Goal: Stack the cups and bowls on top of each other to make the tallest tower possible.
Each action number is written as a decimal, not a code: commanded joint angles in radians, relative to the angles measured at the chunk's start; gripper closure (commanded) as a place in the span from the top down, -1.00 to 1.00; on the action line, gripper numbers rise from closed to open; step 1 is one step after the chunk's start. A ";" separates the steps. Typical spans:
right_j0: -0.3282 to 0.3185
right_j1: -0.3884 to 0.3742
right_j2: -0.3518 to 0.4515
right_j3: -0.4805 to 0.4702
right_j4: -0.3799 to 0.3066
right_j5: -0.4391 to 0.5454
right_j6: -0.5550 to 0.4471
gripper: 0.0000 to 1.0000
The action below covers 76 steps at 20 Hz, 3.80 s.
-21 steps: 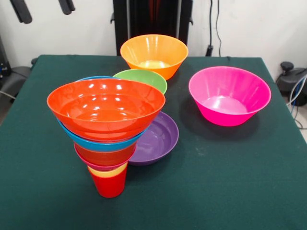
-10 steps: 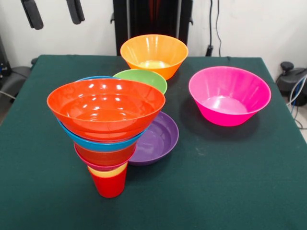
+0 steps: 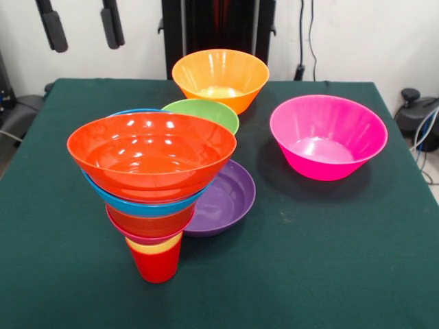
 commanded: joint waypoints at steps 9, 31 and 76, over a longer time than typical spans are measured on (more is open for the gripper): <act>0.177 0.010 -0.104 0.141 -0.049 -0.062 0.316 1.00; 0.438 0.105 -0.380 0.024 -0.146 -0.014 0.638 1.00; 0.743 0.398 -0.647 -0.040 -0.098 -0.121 1.045 1.00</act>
